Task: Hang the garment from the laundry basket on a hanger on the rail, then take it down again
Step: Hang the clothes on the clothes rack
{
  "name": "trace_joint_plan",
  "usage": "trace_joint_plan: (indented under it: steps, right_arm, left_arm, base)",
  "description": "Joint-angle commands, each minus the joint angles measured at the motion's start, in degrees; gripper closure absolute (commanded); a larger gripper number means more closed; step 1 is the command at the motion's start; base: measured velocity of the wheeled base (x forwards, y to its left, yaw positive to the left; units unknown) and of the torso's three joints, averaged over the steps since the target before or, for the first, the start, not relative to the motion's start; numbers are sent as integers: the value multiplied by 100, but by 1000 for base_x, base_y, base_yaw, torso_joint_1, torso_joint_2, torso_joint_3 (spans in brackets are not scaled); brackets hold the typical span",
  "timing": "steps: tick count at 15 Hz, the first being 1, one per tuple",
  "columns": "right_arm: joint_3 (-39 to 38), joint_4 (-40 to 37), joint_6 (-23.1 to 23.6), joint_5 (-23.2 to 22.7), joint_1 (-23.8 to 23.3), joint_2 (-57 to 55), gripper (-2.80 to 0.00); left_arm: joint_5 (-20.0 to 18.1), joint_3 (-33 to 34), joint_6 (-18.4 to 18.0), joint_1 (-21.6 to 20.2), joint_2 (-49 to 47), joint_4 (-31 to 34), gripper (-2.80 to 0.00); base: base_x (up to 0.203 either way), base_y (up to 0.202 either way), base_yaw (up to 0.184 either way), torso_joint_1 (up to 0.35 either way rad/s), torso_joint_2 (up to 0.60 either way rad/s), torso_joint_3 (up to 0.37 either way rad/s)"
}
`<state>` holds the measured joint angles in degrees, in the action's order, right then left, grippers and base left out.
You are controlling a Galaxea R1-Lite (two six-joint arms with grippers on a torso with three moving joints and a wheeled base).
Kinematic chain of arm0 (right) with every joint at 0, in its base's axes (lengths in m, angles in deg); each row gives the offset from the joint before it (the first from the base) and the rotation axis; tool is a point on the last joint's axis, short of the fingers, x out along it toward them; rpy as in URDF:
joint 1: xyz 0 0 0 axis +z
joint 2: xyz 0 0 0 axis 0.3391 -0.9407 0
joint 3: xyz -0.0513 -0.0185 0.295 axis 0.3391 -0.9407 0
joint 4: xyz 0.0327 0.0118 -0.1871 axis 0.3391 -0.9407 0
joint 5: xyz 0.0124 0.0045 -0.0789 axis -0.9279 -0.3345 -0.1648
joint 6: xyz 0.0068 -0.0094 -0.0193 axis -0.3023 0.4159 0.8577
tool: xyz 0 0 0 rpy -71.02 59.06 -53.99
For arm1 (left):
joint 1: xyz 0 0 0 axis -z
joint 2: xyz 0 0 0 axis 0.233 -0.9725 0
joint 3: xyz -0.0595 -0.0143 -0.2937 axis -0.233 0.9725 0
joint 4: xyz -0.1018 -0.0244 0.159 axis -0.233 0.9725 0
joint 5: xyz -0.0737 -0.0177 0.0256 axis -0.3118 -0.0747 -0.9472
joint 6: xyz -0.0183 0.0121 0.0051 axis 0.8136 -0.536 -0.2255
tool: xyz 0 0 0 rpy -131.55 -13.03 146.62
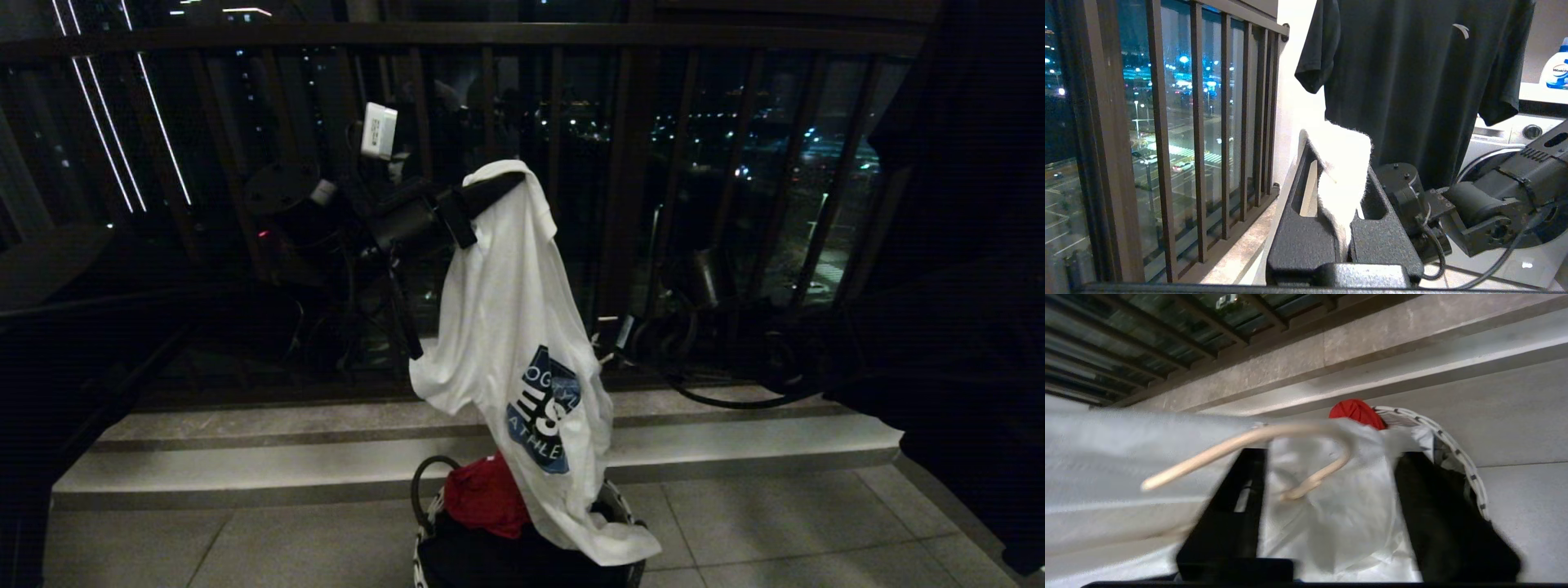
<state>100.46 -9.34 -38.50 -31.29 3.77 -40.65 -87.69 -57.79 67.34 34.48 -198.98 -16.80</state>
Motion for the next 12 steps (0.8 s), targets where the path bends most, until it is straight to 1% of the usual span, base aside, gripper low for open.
trace_joint_plan:
  steps: [1,9,10,12]
  right_arm:
    - [1,12,-24,-5,49,12,0]
    - [-13,64,-16,25,43,159,0]
    - [-23,114,-9,149,41,245,0]
    - [-25,309,21,569,41,363,0]
  left_arm:
    - [-24,0,19,0,-1,-38,0]
    - [-24,0,15,4,-28,-37,0]
    - [-31,9,18,8,-28,-36,0]
    - [-41,39,10,13,-19,-11,0]
  base:
    - [0,0,0,0,0,0]
    - [0,0,0,0,0,0]
    - [0,0,0,0,0,0]
    - [0,0,0,0,0,0]
